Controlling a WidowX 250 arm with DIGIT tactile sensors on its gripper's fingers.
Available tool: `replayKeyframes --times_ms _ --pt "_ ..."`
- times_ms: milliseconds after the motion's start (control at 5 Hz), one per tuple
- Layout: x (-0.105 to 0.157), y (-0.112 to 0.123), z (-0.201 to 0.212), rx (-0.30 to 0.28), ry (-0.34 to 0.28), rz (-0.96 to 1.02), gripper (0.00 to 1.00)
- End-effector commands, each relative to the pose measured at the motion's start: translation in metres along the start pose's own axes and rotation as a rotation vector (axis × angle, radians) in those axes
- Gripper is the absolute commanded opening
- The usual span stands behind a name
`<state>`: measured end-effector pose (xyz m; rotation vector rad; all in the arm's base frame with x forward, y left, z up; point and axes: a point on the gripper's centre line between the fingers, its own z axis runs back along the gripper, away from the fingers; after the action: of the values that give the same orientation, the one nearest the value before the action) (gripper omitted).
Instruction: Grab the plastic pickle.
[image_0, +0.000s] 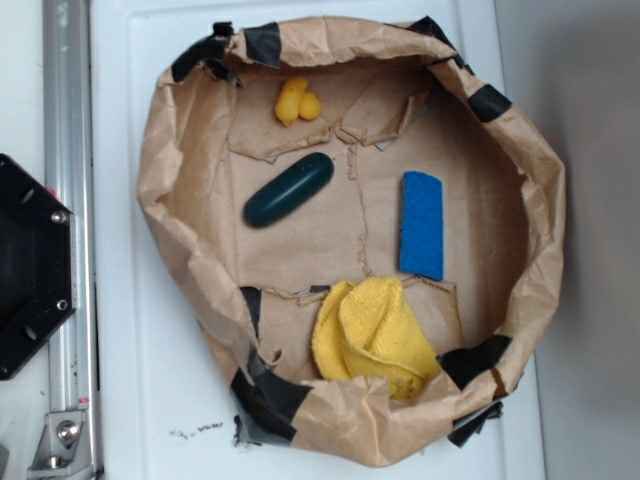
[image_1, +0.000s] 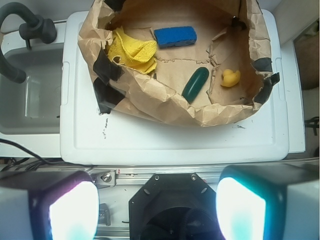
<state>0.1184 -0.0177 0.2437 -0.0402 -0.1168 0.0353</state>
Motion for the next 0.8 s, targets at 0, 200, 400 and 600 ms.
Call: replayKeyframes --times_ms 0,200,400,600 --pt "0.0 0.0 0.0 0.0 0.0 0.0 1.0" --pt "0.047 0.036 -0.04 -0.018 -0.034 0.252 1.0" --pt "0.088 0.055 -0.067 -0.091 -0.02 0.441 1.0" --pt "0.128 0.064 -0.117 -0.127 -0.026 0.532 1.0"
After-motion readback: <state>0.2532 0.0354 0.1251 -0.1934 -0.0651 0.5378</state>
